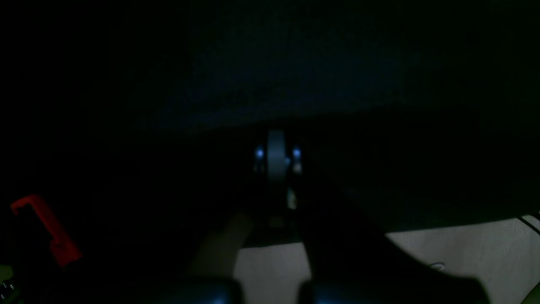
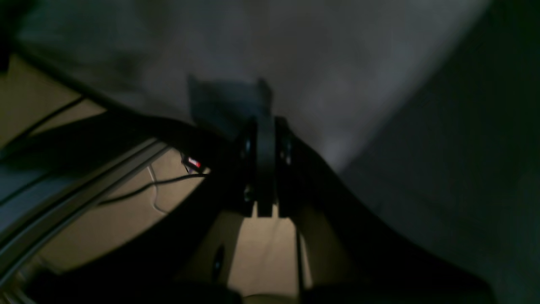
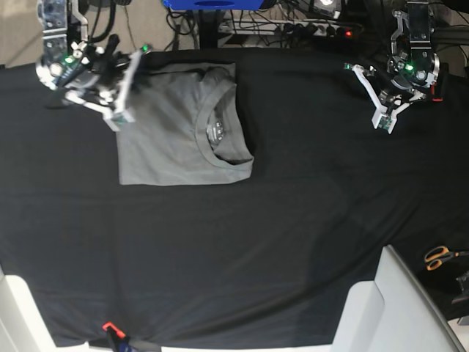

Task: Fold the T-shirt properly
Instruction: 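Tuck the shirt's loose edge under with the right gripper, then withdraw, then move the left gripper to the shirt's collar side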

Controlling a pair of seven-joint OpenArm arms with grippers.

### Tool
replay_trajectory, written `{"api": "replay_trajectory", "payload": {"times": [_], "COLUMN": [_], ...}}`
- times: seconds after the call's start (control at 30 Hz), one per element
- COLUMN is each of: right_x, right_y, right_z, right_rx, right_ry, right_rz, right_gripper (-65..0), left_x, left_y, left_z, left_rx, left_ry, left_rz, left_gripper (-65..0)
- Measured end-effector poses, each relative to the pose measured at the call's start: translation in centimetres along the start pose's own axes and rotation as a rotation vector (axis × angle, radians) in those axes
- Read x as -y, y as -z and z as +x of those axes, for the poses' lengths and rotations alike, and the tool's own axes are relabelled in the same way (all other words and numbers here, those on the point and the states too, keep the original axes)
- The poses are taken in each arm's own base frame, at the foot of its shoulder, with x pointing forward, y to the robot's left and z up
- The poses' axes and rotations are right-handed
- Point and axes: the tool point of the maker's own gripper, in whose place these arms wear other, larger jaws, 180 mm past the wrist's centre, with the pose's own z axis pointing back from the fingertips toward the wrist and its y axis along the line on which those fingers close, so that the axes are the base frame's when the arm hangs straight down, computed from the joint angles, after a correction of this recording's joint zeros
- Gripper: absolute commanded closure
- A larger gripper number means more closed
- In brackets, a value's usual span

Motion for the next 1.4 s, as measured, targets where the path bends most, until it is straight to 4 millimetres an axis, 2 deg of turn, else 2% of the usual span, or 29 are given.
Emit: {"api": "replay_trajectory", "payload": {"times": [0.07,0.17,0.23,0.3,0.37,0.4,0.47,0.53,0.57,0.63,0.73,0.8,0.87,1.0,1.07,1.13,1.2,1.27,1.4], "right_x": [0.4,0.6,2.3,5.2,7.4,7.7,9.4,11.8,13.0,14.5,14.1,13.2,13.3,14.6,14.7,14.7,14.5,13.8,11.9], "right_y": [-0.4,-2.7,-4.6,-5.2,-4.9,-4.6,-3.8,-3.0,-2.8,-2.4,-0.9,-0.3,-0.8,-2.8,-3.6,-4.2,-4.4,-4.2,-3.0], "right_z": [-0.2,2.6,4.5,4.8,4.9,5.0,5.1,4.0,3.7,2.5,0.8,1.0,1.7,2.4,2.0,1.6,1.0,0.5,-0.2], "right_rx": [-0.002,0.1,0.186,0.186,0.168,0.164,0.171,0.1,0.097,0.084,0.063,0.084,0.12,0.16,0.156,0.159,0.153,0.163,0.187], "right_ry": [0.006,-0.025,0.0,0.026,0.004,-0.016,0.118,0.195,0.246,0.333,0.433,0.46,0.464,0.385,0.339,0.294,0.259,0.245,0.244], "right_rz": [-0.016,-0.046,-0.097,-0.162,-0.16,-0.114,-0.084,-0.065,-0.054,-0.007,0.115,0.198,0.224,0.139,0.087,0.037,-0.018,-0.051,-0.057], "right_gripper": [-0.5,-0.8,-1.1,-5.0,-15.2,-21.5,-35.0,-46.5,-50.3,-51.8,-51.6,-51.5,-51.5,-51.5,-51.5,-51.5,-51.5,-51.5,-51.5], "left_x": [0.0,0.0,0.0,-0.1,-0.1,-0.1,0.0,-0.1,-0.1,0.0,-0.1,0.0,0.0,0.6,2.9,7.2,10.2,10.9,11.4], "left_y": [0.0,0.0,0.0,0.0,0.0,0.0,0.0,0.0,0.0,0.0,0.0,0.0,0.0,-0.3,-1.1,-2.4,-3.8,-4.1,-4.2], "left_z": [0.1,0.1,0.1,0.1,0.1,0.1,0.0,0.1,0.0,-0.1,-0.1,-0.1,0.0,0.2,0.8,1.8,3.6,4.7,4.1], "left_rx": [0.001,0.001,-0.001,-0.001,-0.002,-0.004,-0.003,0.001,-0.001,-0.003,-0.001,-0.002,-0.002,0.0,0.031,0.078,0.157,0.196,0.179], "left_ry": [0.0,0.0,0.0,0.001,0.002,0.002,0.001,0.0,0.001,0.001,-0.001,-0.001,0.002,0.01,0.031,0.129,0.192,0.202,0.186], "left_rz": [0.0,0.001,0.0,0.001,0.001,0.002,0.001,-0.001,0.0,0.002,-0.001,-0.001,0.0,-0.006,-0.06,-0.181,-0.267,-0.288,-0.309], "left_gripper": [0.0,0.0,0.0,0.0,0.0,0.0,0.0,0.0,0.0,0.0,0.0,0.0,0.0,0.0,0.0,0.0,0.0,0.0,0.0]}}
